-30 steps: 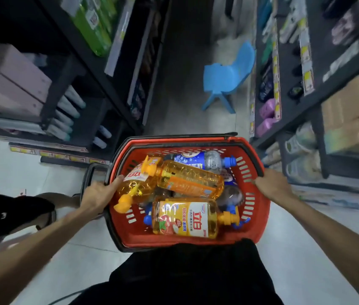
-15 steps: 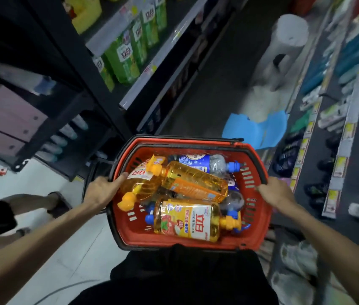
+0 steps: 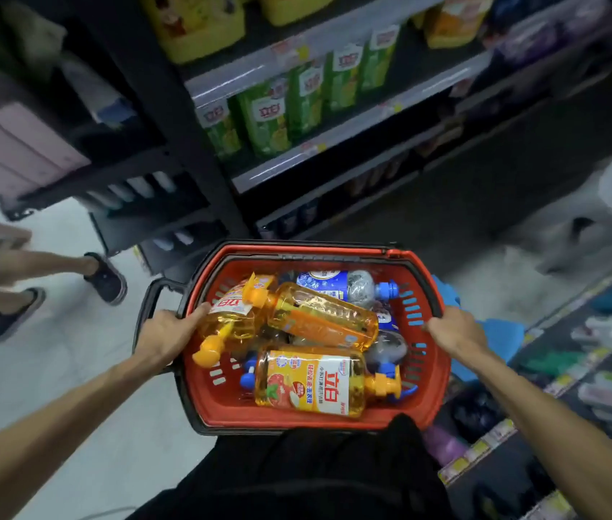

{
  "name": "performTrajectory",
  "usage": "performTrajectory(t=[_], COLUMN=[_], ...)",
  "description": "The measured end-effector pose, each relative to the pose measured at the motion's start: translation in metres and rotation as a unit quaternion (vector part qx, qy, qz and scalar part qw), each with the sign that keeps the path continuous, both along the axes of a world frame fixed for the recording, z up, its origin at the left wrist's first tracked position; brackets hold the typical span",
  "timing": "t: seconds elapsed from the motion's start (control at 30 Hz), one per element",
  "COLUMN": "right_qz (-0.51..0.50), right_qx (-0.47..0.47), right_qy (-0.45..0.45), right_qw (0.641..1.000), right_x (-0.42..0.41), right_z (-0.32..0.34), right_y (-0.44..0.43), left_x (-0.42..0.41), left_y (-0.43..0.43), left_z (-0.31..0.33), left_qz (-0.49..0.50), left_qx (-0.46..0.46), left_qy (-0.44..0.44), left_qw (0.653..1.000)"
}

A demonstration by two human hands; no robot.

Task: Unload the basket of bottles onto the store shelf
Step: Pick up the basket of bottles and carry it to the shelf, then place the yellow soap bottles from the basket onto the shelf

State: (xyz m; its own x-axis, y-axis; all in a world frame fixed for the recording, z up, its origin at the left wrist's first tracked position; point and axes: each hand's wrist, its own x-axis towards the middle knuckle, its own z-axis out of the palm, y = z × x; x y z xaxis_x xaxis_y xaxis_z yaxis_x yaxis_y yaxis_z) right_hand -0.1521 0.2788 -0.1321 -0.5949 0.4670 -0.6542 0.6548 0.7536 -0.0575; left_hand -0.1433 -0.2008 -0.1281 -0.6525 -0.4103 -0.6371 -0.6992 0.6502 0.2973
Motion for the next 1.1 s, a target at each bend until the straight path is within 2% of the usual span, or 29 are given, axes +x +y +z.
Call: performTrajectory(t=[0.3, 0.53, 0.63, 0.77, 0.87, 1.0, 1.1], right_qz=[0.191, 0.345, 0.417, 0.482, 0.526, 0.577, 0.598], right_qx=[0.014, -0.018, -0.06, -0.147, -0.125, -0.025, -0.004], right_qy=[-0.005, -0.059, -0.086, -0.111, -0.113, -0.15, -0.157], right_qw=[0.981, 0.937, 0.903, 0.856, 0.834, 0.802, 0.786], right_x=[-0.148, -0.237, -0.266, -0.288, -0.298, -0.304, -0.299], right_z=[0.005, -0.021, -0.035, -0.068, -0.116, -0.181, -0.223], right_y=[-0.057, -0.121, -0.15, -0.194, -0.215, -0.237, -0.253], left_x=[0.054, 0.086, 0.105, 0.134, 0.149, 0.166, 0.177], left_y=[-0.012, 0.005, 0.033, 0.088, 0.124, 0.165, 0.192], left_z=[-0.033, -0.042, -0.049, -0.072, -0.096, -0.14, -0.186], left_qz=[0.212, 0.363, 0.44, 0.561, 0.619, 0.669, 0.711], left_qx=[0.046, 0.034, 0.033, 0.047, 0.06, 0.105, 0.127], left_qy=[-0.001, -0.016, -0.031, -0.062, -0.088, -0.101, -0.094], left_qw=[0.976, 0.931, 0.897, 0.824, 0.778, 0.729, 0.685])
